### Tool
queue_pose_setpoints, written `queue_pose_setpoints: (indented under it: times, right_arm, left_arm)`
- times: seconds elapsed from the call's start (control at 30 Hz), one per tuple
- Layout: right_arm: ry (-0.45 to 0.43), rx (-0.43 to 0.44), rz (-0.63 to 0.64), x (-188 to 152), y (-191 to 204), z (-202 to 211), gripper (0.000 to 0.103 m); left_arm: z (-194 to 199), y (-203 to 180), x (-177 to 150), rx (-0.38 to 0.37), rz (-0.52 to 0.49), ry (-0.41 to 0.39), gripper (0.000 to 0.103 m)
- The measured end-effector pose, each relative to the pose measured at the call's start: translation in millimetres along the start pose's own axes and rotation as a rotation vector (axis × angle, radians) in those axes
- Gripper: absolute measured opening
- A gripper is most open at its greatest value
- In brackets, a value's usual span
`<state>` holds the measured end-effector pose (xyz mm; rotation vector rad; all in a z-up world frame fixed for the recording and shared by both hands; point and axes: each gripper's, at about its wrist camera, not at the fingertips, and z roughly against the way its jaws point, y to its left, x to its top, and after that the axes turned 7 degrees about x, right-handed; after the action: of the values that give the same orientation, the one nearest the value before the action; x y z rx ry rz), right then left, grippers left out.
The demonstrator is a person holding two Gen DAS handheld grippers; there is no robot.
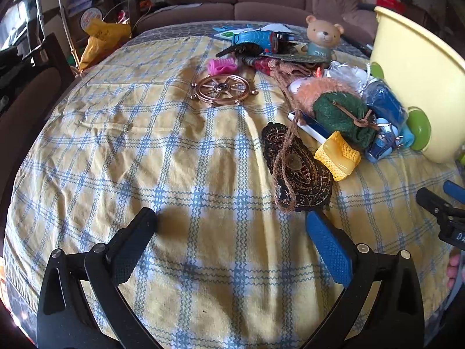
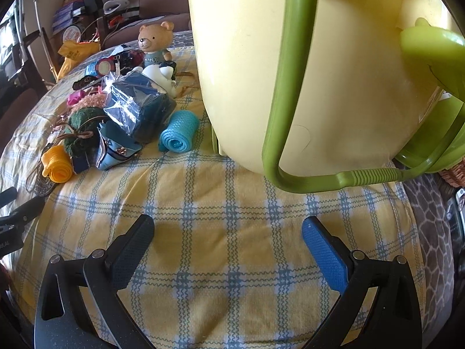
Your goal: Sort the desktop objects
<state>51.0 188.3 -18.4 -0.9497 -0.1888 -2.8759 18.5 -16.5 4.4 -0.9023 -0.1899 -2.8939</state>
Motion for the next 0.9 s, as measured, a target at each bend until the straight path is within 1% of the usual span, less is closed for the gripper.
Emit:
queue_pose_setpoints:
  times: [0.9]
  right_arm:
    - [0.003,-0.003,-0.003,-0.8,-1.0,-1.0,0.103]
  left_arm:
    - [-0.4,0.1,-0.4,0.000,0.001,0.000,0.103]
